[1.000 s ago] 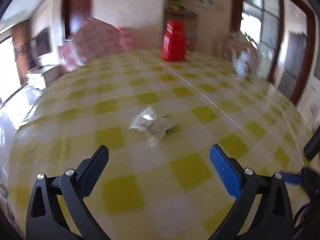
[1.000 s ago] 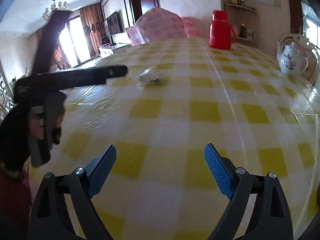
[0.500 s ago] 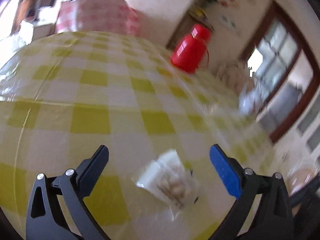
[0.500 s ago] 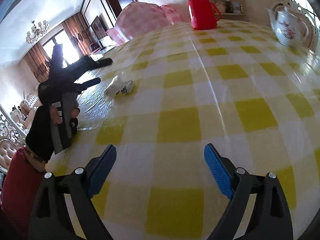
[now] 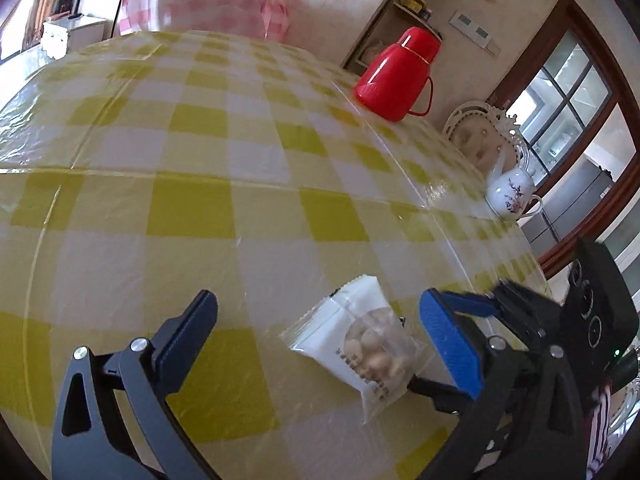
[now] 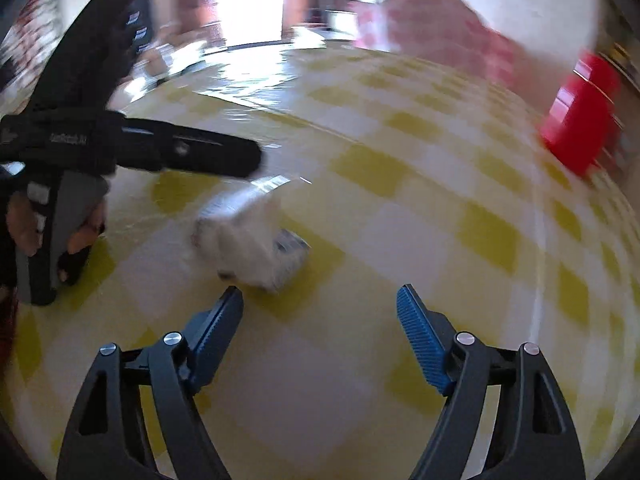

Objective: Organize snacks
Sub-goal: 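Grasp a small blue-white printed box with the right tool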

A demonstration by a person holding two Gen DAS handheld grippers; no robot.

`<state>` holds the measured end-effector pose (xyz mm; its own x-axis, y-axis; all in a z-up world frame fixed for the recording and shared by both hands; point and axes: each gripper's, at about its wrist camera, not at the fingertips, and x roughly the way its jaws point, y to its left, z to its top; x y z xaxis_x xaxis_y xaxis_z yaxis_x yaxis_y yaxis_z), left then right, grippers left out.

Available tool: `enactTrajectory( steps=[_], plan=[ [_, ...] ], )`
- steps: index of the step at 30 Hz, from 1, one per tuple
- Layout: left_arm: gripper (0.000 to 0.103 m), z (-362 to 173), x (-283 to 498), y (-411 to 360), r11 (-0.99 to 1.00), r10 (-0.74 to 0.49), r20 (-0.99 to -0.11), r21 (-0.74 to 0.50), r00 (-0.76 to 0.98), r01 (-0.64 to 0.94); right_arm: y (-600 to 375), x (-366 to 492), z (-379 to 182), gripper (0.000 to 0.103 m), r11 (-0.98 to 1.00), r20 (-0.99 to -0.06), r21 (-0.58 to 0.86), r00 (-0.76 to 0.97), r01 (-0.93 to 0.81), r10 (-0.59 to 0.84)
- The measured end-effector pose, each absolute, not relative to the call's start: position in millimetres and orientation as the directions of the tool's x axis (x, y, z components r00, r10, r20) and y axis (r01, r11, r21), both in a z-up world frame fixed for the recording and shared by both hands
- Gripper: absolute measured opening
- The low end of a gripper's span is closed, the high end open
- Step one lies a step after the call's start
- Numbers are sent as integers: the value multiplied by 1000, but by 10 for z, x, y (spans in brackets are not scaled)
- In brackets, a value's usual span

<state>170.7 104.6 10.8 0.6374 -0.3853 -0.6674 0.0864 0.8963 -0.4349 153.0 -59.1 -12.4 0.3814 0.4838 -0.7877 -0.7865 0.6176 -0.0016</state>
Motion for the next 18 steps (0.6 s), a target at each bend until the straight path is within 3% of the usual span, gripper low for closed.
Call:
enactTrajectory(
  steps=[7,10,11,13,18],
  plan=[
    [101,107,1693,1132,878,-406,-654,-472,639,76,-382,1710,-134,71,449,-783,33,256,-893,566],
    [101,110,1692,1154,874,-409,-650,-481,640,69,-363,1711,-129,60,408,-780,59,213,-911,588],
    [101,110,1691,1162,871,-412,-648,-487,641,67,-366,1685,-120,50,396,-777,57,208,-916,594],
    [101,110,1690,1178,866,-416,-644,-497,642,63,-347,1614,-82,41,379,-773,56,200,-924,602],
    [101,112,1690,1211,858,-419,-639,-511,645,51,-461,1535,-68,34,501,-782,44,283,-864,556]
  ],
)
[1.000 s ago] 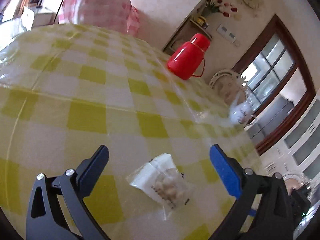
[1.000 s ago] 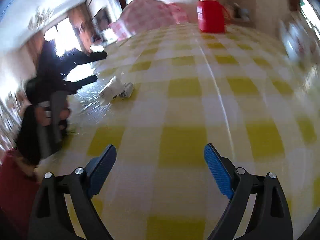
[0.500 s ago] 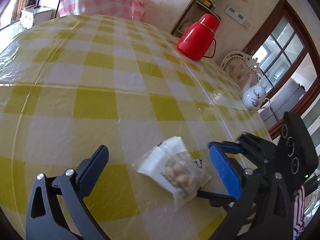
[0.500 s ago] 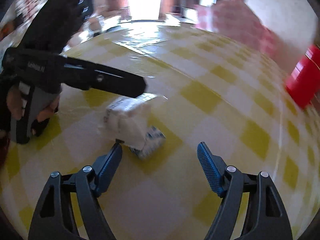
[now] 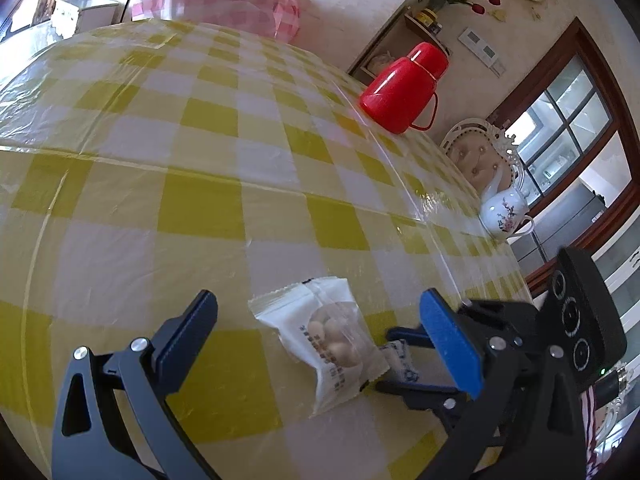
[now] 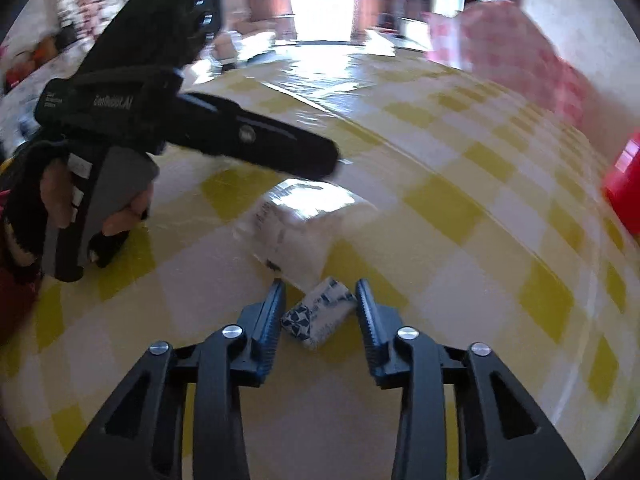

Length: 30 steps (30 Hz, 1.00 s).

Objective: Organize snacks
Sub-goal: 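Grasp a small blue-white printed box with the right tool, then grasp the clear cookie packet with the left tool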

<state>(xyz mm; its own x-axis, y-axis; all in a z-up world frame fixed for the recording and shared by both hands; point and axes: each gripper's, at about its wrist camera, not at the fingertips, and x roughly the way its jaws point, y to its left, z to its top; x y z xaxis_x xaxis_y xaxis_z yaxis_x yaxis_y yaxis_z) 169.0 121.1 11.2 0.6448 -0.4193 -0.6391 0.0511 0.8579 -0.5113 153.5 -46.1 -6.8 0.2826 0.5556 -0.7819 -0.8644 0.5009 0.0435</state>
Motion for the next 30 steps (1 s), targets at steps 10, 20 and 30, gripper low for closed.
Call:
enactTrajectory(
  steps=[10,20,30],
  plan=[
    [101,136,1650,1188,871,-393,-659,-490,641,31,-1519,1232,-104,49,937,-799,104,534,-333,278],
    [101,127,1595,1195,876,-391,-667,-480,635,36,-1675,1006,10,75,793,-755,-12,525,-609,392],
    [101,140,1616,1123,906,-357,-693,-420,626,52,-1706,1312,-102,35,582,-786,60,320,-811,528]
  ],
)
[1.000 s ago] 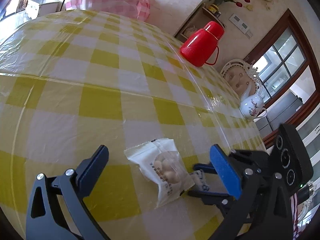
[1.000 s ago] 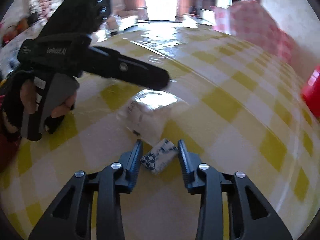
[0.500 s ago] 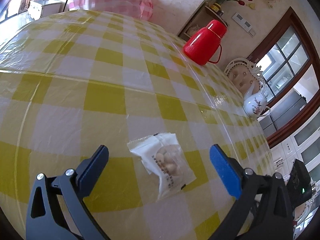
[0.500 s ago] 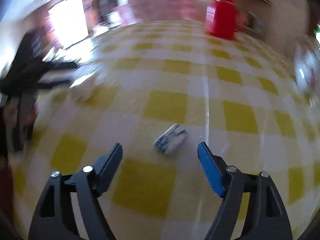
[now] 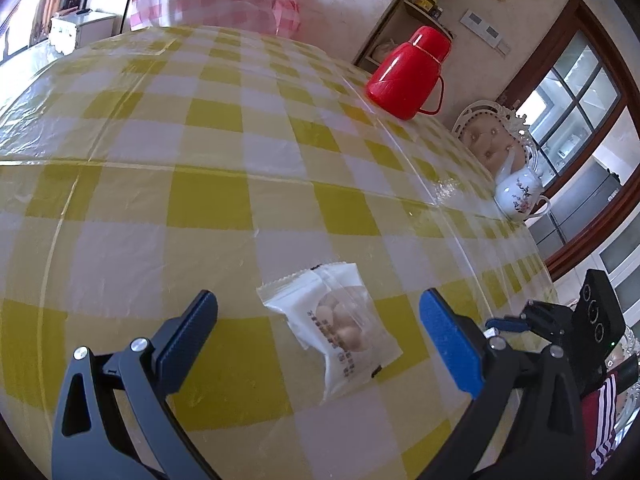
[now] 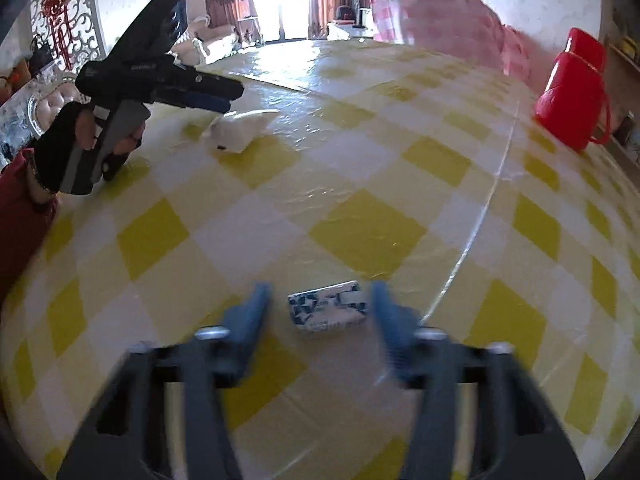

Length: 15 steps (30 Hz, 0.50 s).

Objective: Organize snacks
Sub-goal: 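Grasp the clear cookie packet with the left tool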

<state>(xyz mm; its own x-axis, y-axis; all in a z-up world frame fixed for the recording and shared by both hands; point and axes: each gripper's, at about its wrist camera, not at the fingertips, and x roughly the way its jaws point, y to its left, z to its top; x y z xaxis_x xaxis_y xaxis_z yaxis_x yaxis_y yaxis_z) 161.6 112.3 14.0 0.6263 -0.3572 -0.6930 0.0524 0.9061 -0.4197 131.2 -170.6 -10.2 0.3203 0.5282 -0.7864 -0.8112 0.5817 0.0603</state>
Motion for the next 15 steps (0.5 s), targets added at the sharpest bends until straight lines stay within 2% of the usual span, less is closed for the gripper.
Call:
enactTrajectory(
  steps=[4,6,10,13,15],
  plan=[
    [101,150,1611,1061,917,-347,-712,-393,610,64,-1716,1084,-71,35,673,-788,2,413,-740,456],
    [101,173,1595,1010,926,-336,-722,-369,605,73,-1710,861,-37,35,749,-789,-54,488,-660,373],
    [101,234,1477,727,981,-193,-759,-135,622,140,-1822,565,23,35,884,-794,-64,560,-463,236],
    [101,200,1442,567,976,-170,-767,-46,618,211,-1954,208,171,35,916,-743,-6,615,-401,264],
    [101,161,1493,524,975,-167,-779,-40,604,218,-2039,47,240,35,933,-711,23,650,-359,268]
  ],
)
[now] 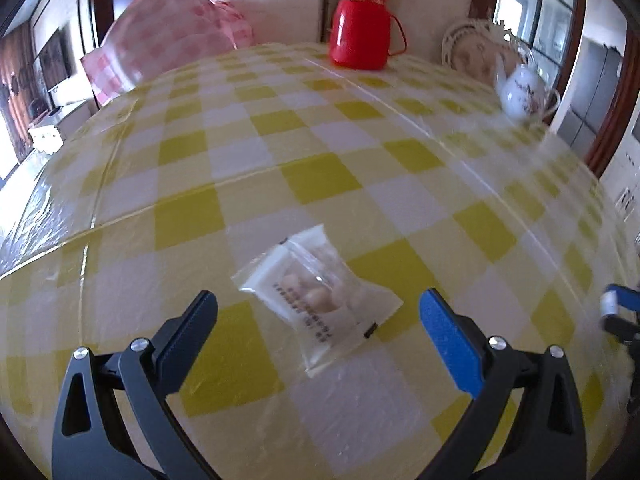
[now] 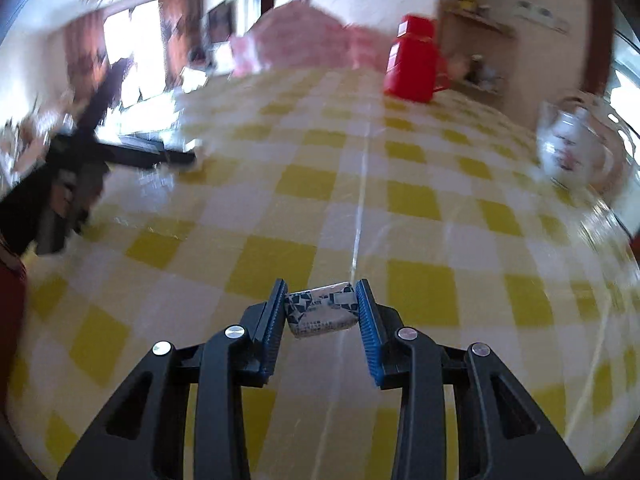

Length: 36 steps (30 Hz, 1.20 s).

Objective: Organize snacks
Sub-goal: 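Grasp the clear cookie packet with the left tool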

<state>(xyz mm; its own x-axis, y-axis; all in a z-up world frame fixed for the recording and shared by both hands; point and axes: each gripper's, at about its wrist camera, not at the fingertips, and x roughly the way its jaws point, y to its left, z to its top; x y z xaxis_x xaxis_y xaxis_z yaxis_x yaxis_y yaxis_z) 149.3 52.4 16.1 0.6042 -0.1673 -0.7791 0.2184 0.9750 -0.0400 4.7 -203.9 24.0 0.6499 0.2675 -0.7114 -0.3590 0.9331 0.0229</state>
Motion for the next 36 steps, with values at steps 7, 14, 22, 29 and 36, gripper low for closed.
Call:
enactTrajectory(
  steps=[7,14,22,29,36],
  plan=[
    [43,107,1555,313,981,-126,-791,-8,599,195,-2132,-156,367,35,939,-649,99,694,-328,311],
    [41,149,1293,26,966,-149,-768,21,622,257,-2163,-168,378,35,931,-631,139,694,-339,347],
    [42,252,720,-553,944,-141,-712,113,688,311,-2173,-137,333,35,932,-636,162,687,-325,351],
    [42,431,246,-600,959,-181,-640,52,746,278,-2151,-288,358,35,940,-629,171,702,-294,334],
    [42,496,-207,-522,969,-203,-592,-8,780,246,-2170,-669,424,35,948,-592,205,740,-244,318]
  ],
)
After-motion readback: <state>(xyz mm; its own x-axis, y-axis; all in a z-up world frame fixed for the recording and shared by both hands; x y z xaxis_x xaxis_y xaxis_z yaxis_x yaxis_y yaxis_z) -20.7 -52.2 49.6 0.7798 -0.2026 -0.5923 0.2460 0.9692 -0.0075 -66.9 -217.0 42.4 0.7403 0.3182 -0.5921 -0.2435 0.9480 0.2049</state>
